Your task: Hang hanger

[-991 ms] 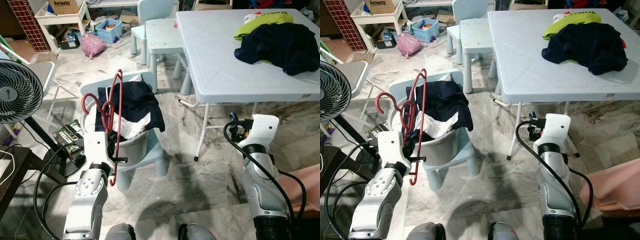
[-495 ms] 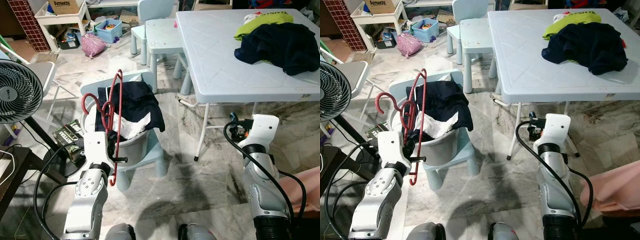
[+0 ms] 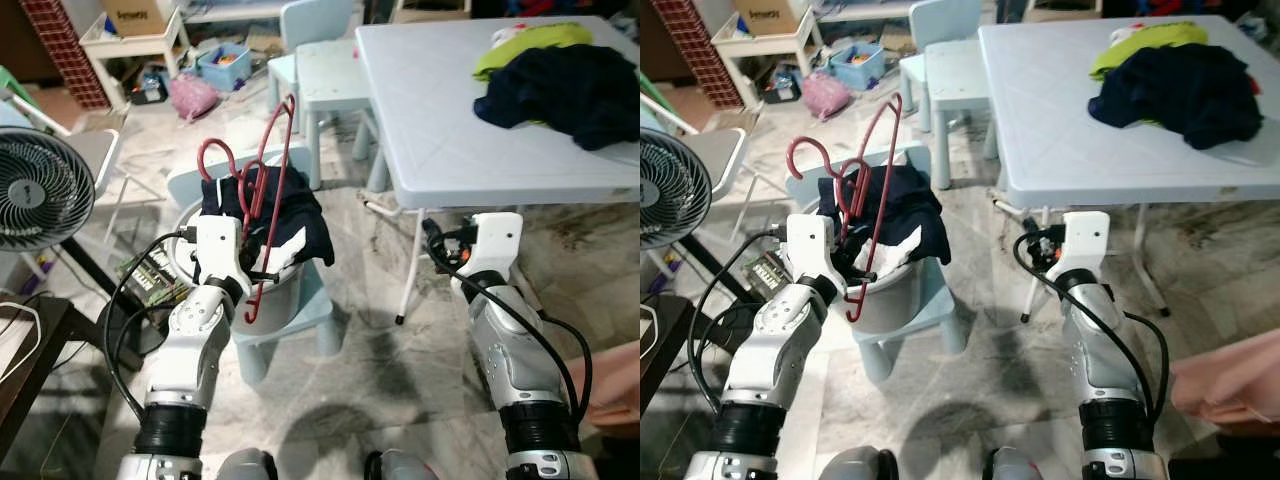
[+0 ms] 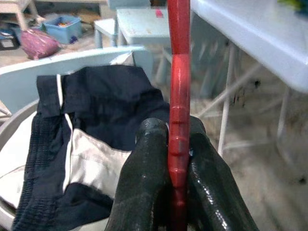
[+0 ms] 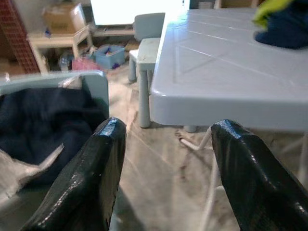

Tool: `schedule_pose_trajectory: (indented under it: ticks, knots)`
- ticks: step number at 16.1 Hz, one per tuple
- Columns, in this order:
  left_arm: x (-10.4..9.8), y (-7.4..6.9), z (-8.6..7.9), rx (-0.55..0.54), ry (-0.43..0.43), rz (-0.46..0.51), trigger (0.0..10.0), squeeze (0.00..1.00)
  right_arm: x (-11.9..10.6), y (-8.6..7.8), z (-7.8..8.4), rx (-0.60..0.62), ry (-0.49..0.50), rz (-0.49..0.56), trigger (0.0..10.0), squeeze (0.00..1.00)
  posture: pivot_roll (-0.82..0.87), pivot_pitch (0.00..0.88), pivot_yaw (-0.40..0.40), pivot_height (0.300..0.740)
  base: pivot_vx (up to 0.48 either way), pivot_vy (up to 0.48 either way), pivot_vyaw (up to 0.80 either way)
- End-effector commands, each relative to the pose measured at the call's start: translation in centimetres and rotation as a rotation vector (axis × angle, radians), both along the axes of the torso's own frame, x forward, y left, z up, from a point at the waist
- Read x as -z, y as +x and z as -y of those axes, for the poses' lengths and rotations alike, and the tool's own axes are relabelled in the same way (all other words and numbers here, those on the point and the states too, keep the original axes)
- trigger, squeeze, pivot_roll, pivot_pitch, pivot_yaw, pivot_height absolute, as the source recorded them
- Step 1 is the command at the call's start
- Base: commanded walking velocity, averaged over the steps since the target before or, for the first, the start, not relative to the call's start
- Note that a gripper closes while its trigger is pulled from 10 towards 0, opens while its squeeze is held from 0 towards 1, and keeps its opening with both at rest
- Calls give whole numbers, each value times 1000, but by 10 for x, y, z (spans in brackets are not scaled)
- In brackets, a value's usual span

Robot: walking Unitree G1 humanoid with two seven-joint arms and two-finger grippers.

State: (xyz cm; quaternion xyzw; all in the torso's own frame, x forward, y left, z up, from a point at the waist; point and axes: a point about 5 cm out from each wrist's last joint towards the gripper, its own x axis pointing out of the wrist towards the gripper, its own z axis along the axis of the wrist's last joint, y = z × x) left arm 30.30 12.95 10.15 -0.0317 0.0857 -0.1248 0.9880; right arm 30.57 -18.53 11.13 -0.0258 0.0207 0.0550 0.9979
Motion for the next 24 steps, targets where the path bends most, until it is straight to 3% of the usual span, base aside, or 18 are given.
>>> schedule_pose_trajectory:
  ticks: [1,3,5,6,7,8,9,11,13,16,20,23,24]
  knots:
    - [10,-1,-2,45,76,-65,10000,0,-1,3,6,-11,-99,5,10000,0,3,23,46,740,0,0,0]
    - [22,-8,-1,176,108,-174,10000,0,-5,6,14,-112,-210,14,10000,0,9,30,49,740,0,0,0]
    - [24,-14,-1,378,221,-209,10000,0,-14,5,26,-314,-382,7,10000,0,7,30,52,740,0,0,0]
    - [25,-18,-2,492,277,-230,10000,0,-21,1,34,-461,-449,-14,10000,0,5,29,51,740,0,0,0]
    - [26,-24,-7,635,356,-264,10000,0,-32,-10,47,-722,-512,-111,10000,0,-2,23,54,740,0,0,0]
    - [26,-23,-10,643,390,-261,10000,0,-34,-14,49,-783,-511,-146,10000,0,-3,22,55,740,0,0,0]
    - [27,-28,-10,725,399,-284,10000,0,-34,-23,52,-915,-528,-230,10000,0,-11,20,56,740,0,0,0]
    - [25,-36,-3,838,383,-295,10000,0,-35,-29,54,-1027,-577,-295,10000,0,-15,18,56,740,0,0,0]
    - [22,-39,3,923,389,-276,10000,0,-38,-32,50,-1158,-547,-354,10000,0,-15,18,56,740,0,0,0]
    - [16,-42,15,1007,362,-237,10000,0,-38,-31,33,-1263,-516,-354,10000,0,-17,21,67,740,0,0,0]
    - [15,-49,24,1108,370,-242,10000,0,-37,-22,12,-1360,-575,-320,10000,0,-8,28,75,740,0,0,0]
    - [15,-51,26,1115,365,-232,10000,0,-44,-14,8,-1352,-585,-295,10000,0,-11,30,78,740,0,0,0]
    - [15,-50,27,1113,360,-229,10000,0,-43,-13,10,-1358,-587,-311,9451,0,-12,31,77,740,0,0,0]
